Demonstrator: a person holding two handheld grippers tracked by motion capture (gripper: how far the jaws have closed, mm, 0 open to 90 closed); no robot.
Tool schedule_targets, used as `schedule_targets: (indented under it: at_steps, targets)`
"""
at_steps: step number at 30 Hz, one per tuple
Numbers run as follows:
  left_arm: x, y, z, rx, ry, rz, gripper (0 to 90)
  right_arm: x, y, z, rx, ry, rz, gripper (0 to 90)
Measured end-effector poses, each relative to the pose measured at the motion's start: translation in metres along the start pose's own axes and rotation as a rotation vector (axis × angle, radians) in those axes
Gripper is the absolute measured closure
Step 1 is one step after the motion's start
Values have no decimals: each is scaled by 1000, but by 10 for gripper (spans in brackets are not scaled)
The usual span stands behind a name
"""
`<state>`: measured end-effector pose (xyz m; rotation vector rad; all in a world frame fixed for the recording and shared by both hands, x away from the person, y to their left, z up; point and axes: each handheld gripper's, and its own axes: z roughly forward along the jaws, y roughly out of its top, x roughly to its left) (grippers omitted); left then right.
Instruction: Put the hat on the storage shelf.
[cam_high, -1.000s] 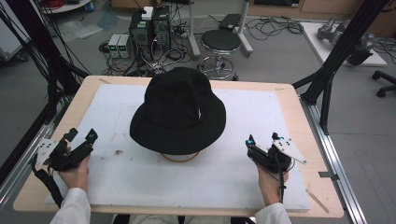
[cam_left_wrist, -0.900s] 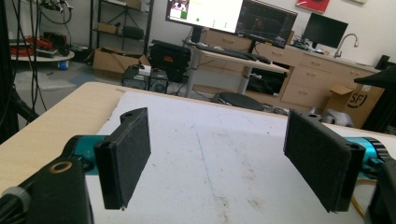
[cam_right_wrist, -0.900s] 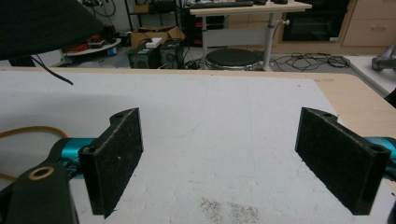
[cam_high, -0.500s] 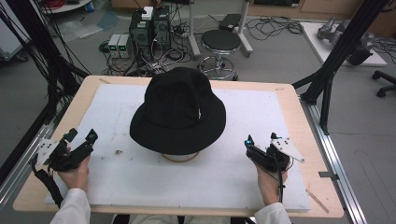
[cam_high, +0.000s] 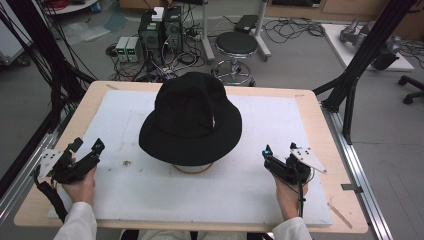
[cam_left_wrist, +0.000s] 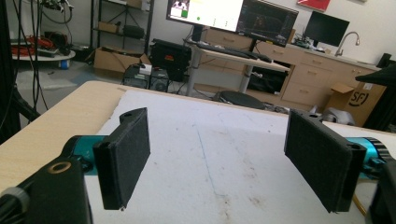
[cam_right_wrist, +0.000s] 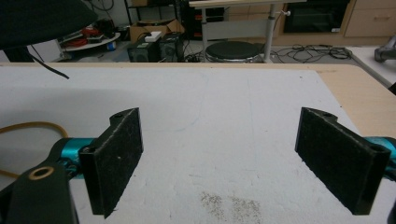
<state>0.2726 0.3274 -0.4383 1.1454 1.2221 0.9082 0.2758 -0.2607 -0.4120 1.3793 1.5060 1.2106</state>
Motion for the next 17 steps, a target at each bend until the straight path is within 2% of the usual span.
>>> schedule_targets:
  at_steps: [17]
  targets:
    - [0, 0, 0, -2, 1, 0, 228, -1, 0, 1, 3, -2, 7, 143]
